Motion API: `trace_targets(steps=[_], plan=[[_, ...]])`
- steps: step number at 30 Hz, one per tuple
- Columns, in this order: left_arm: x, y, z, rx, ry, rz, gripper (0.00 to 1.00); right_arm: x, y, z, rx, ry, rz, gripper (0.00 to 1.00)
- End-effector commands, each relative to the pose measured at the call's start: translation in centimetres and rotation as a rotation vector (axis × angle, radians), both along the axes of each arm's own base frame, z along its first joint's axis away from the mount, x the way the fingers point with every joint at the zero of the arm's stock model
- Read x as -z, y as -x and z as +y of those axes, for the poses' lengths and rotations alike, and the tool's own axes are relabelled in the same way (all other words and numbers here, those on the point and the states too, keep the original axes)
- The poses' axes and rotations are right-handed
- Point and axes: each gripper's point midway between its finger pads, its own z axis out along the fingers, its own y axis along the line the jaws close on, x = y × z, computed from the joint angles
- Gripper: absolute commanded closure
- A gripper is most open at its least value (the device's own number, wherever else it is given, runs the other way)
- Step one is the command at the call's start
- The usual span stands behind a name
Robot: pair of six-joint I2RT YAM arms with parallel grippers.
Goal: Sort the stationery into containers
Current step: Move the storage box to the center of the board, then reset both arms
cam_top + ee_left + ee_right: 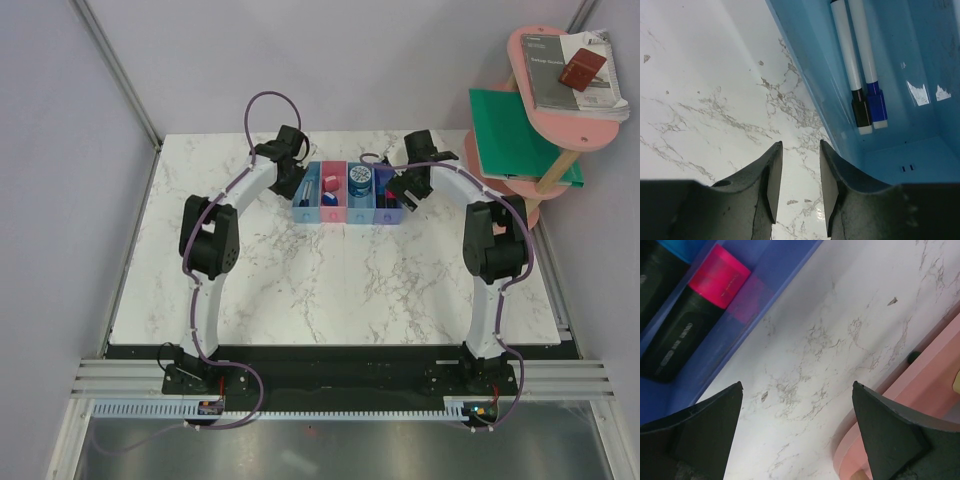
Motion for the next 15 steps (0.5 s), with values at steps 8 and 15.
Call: trace_targets(steps=[8, 15], plan=[[-12.0, 3.7, 1.4, 0.032, 0.131, -0.184, 0.27, -13.5, 6.5, 3.3, 0.005, -0.202, -0.109, 0.02], [-20.0, 9.2, 5.2, 0.039, 0.216, -0.34, 0.12, -19.9, 12.8, 2.3, 0.001, -0.266, -0.178, 0.02]])
